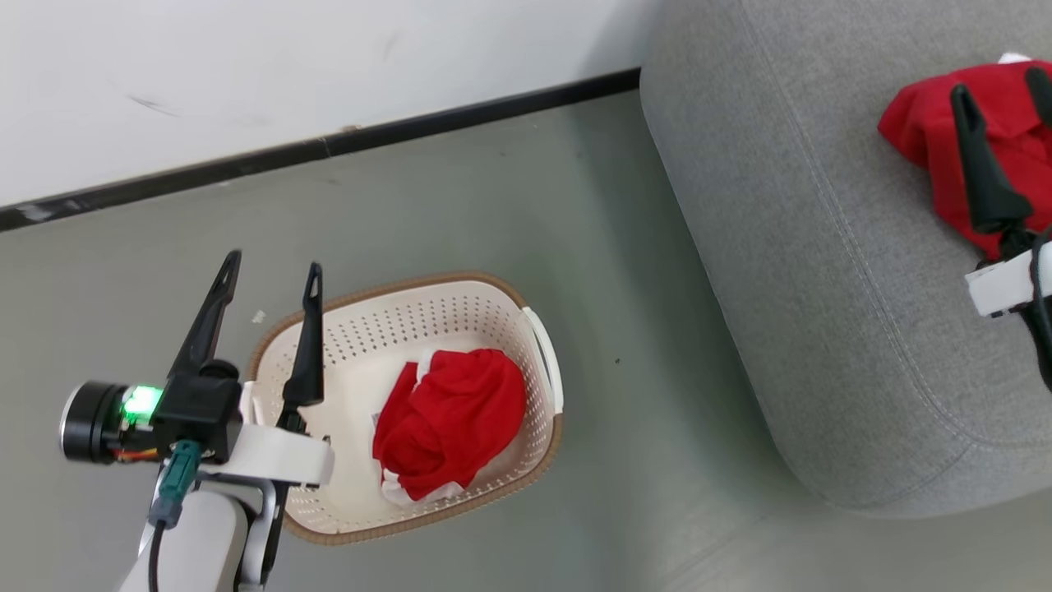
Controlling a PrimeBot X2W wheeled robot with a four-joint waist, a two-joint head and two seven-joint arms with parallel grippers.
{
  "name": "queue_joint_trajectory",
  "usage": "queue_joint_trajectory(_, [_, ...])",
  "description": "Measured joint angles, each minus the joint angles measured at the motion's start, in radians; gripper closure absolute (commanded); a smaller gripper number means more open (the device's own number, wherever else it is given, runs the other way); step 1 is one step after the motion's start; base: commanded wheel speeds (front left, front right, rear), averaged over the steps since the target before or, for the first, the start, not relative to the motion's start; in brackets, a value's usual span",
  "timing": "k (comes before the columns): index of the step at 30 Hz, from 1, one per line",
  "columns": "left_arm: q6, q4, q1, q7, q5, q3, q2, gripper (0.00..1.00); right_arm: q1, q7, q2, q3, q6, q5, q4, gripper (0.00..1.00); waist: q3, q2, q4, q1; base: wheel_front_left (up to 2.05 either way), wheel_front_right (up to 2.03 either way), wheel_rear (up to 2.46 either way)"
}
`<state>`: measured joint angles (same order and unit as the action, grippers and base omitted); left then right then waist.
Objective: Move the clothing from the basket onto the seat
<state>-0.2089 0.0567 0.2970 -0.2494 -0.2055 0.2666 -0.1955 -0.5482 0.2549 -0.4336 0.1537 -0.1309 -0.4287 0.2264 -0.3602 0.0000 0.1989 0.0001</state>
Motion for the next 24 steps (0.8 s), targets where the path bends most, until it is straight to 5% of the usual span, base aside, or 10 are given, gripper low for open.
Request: queue_joint_trajectory(24, [-0.025, -0.011, -0.218, 0.0, -0.05, -0.091, 0.048, 0.0, 0.345, 0.0, 0.2, -0.068, 0.0, 0.188, -0.056, 0.0, 0.198, 0.0, -0.099, -0.0001, 0.0, 0.0, 0.0])
